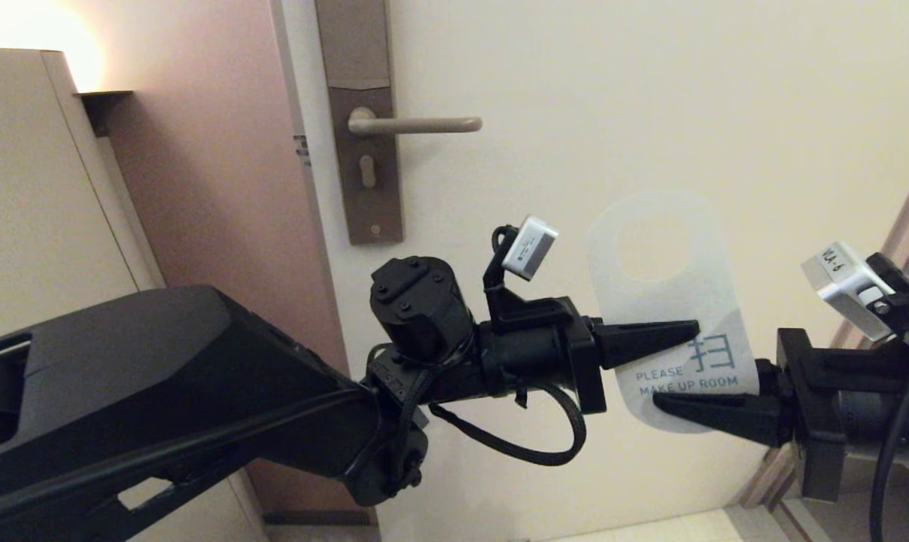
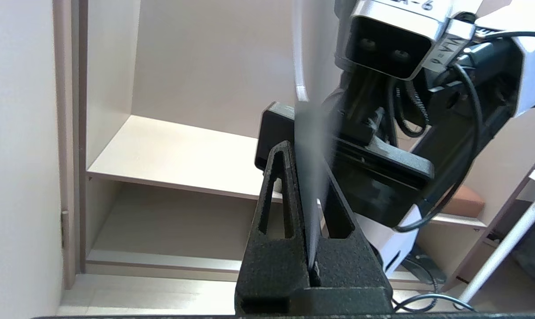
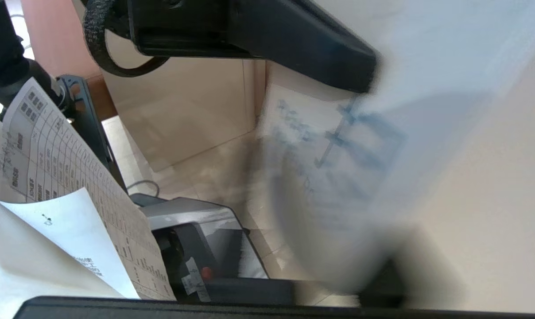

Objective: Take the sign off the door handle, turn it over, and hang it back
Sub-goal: Hand it to the other hand

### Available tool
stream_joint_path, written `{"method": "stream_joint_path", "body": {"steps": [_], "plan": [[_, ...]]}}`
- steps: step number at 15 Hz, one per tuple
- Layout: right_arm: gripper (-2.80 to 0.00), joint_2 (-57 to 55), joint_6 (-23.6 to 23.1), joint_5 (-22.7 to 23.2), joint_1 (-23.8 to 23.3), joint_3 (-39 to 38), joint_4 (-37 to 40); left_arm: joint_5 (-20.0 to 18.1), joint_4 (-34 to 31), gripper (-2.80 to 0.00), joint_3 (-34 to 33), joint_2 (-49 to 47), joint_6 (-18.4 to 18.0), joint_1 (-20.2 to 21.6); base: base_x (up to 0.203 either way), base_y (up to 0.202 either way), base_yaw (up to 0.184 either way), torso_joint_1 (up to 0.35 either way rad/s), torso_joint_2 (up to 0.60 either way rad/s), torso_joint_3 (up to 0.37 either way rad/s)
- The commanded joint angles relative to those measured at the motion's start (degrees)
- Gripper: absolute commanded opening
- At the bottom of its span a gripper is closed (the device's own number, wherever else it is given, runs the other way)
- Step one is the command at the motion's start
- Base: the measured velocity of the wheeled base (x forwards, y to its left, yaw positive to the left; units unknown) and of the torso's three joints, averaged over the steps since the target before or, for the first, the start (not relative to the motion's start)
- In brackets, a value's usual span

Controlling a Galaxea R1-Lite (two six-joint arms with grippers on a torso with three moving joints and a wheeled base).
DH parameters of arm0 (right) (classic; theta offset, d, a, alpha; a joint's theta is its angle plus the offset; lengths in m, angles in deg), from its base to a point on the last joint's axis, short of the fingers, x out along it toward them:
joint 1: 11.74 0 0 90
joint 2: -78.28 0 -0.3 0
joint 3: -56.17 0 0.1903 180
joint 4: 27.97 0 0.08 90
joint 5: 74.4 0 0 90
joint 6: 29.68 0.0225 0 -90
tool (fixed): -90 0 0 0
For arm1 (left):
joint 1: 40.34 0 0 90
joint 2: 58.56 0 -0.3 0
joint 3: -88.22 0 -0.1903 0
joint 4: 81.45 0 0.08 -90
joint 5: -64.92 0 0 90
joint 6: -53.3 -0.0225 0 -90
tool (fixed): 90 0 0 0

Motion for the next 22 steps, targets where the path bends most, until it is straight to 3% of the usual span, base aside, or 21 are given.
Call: {"method": "stream_joint_path", "body": {"steps": [1,13,14,15,22], "plan": [[-2.8,0.6,-0.2,0.2,0.0,-0.3,-0.1,-0.2,0.4,-2.8,-0.8,0.4,0.2,-0.1,0.0,0.0,0.0,0.0,0.0,0.0],[-2.8,1.0,-0.2,0.2,0.0,-0.9,-0.1,0.9,1.3,-2.8,-2.5,0.7,0.2,-1.1,0.0,0.0,0.0,0.0,0.0,0.0],[-2.8,1.1,-0.2,0.2,0.0,-1.1,-0.1,0.9,1.3,-1.0,-2.8,0.7,0.2,-1.2,0.0,0.0,0.0,0.0,0.0,0.0],[-2.8,1.1,-0.2,0.2,0.0,-1.5,-0.1,0.9,1.4,0.0,-3.3,0.8,0.2,-1.2,0.0,0.0,0.0,0.0,0.0,0.0],[-2.8,1.3,-0.3,0.1,0.0,-1.9,-0.1,0.9,1.5,0.0,-5.2,2.3,0.2,-1.0,0.0,0.0,0.0,0.0,0.0,0.0]]}}
